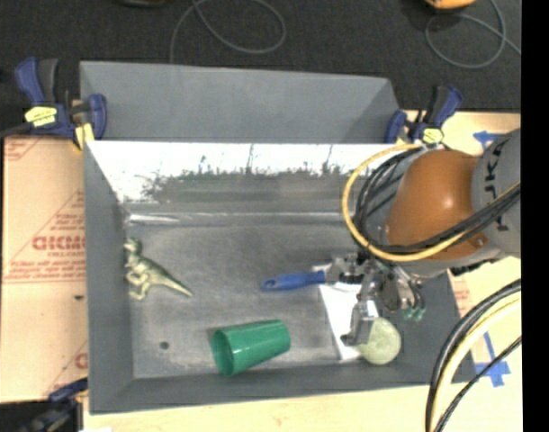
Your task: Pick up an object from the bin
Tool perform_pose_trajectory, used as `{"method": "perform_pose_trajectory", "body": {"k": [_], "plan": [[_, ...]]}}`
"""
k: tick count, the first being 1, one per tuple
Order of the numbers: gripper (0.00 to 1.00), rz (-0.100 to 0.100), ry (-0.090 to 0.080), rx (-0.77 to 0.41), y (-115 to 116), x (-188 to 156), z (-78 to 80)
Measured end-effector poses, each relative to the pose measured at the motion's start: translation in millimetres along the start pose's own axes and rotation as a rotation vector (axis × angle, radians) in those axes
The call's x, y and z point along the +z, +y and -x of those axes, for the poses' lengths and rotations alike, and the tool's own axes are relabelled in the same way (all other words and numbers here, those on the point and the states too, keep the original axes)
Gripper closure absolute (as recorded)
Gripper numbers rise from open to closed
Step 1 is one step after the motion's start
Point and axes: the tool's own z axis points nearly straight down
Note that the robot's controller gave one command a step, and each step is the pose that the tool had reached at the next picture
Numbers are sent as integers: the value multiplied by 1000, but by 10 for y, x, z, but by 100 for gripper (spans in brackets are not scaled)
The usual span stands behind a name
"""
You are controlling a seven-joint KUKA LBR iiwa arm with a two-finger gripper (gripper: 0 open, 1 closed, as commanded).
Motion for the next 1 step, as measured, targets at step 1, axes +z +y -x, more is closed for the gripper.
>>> {"method": "perform_pose_trajectory", "body": {"k": [1], "plan": [[100, -1, -8, -6, 2, -44, 19]]}}
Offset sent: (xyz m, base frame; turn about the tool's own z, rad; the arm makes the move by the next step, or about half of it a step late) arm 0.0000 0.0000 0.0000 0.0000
